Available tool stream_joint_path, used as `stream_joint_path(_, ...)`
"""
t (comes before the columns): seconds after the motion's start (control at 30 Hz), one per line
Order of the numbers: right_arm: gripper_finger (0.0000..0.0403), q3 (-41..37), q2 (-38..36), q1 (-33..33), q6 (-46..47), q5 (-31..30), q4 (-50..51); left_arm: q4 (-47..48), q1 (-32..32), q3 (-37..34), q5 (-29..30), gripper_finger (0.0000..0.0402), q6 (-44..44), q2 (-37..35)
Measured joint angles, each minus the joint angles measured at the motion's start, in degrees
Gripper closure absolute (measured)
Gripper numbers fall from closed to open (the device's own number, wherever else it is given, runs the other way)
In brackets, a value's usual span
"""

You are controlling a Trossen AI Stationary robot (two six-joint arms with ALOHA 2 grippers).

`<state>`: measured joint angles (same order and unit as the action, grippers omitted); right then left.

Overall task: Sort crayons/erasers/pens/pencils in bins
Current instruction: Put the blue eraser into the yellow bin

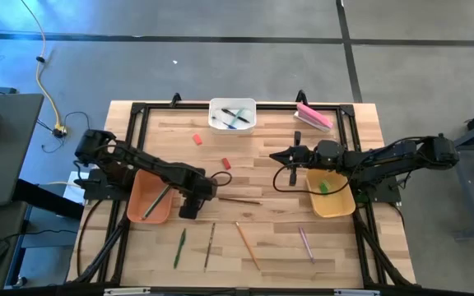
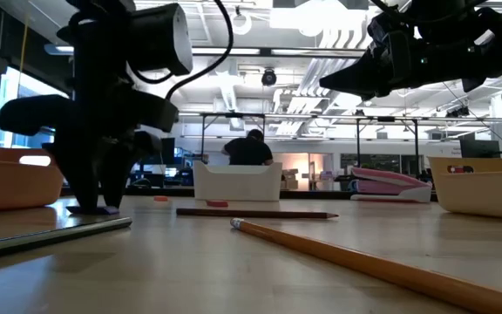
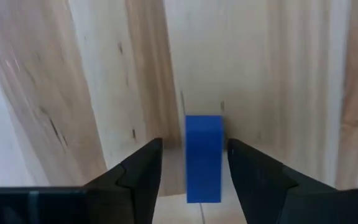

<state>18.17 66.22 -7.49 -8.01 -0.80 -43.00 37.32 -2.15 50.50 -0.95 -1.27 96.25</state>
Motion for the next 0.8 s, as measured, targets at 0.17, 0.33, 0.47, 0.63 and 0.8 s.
stream_joint_path(0.17, 0.0403, 0.0, 0.0, 0.0, 0.0, 0.1, 0.2, 0.3, 0.0, 0.4, 0.5, 0.0249, 0.0, 2.4)
stream_joint_path(0.33, 0.0403, 0.0, 0.0, 0.0, 0.0, 0.3, 0.3, 0.0, 0.0, 0.4, 1.6, 0.0295, -1.0, 2.6)
stream_joint_path(0.47, 0.0403, 0.0, 0.0, 0.0, 0.0, 0.3, 0.3, -0.4, -0.1, 0.2, 1.8, 0.0334, -1.5, 2.4)
stream_joint_path(0.63, 0.0403, 0.0, 0.0, 0.0, 0.0, 0.2, 0.3, -1.0, -0.1, -0.2, 2.9, 0.0364, -1.7, 0.2)
stream_joint_path(0.8, 0.0403, 0.0, 0.0, 0.0, 0.0, 0.2, 0.4, -2.7, 1.3, -0.2, 3.0, 0.037, -3.3, -3.8)
